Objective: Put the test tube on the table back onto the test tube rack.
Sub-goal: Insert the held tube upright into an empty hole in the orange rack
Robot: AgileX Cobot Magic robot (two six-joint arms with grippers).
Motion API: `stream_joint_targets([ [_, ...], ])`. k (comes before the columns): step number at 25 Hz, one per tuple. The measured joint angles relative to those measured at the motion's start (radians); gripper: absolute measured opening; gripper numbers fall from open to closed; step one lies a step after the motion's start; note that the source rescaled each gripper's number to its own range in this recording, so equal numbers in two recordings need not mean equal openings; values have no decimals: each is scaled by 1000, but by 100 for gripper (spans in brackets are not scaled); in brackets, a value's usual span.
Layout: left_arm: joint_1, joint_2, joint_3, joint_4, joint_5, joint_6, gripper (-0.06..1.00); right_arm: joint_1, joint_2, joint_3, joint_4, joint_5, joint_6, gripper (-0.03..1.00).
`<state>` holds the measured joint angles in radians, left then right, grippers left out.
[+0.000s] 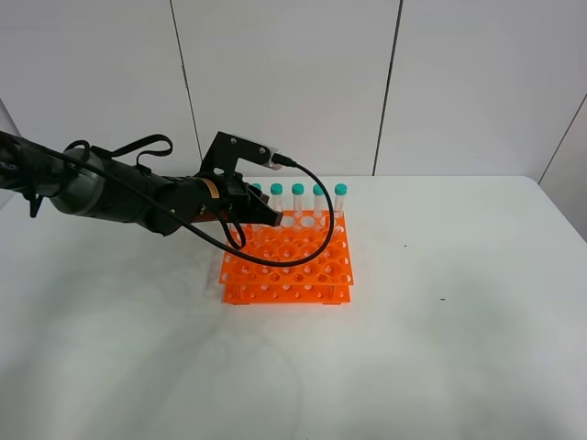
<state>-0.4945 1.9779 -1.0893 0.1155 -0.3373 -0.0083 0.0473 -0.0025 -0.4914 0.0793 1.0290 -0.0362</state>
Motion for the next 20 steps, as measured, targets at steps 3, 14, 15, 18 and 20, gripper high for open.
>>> stream_joint_targets([
  [3,0,-2,0,0,17,0,0,0,0,0,0,0,0,98],
  [14,0,-2,0,0,16,-2,0,0,0,0,0,0,0,98],
  [15,0,-2,0,0,16,-2,0,0,0,0,0,0,0,98],
  [18,0,-2,0,0,16,-2,0,0,0,0,0,0,0,98],
  [20,0,-2,0,0,16,-2,0,0,0,0,0,0,0,98],
])
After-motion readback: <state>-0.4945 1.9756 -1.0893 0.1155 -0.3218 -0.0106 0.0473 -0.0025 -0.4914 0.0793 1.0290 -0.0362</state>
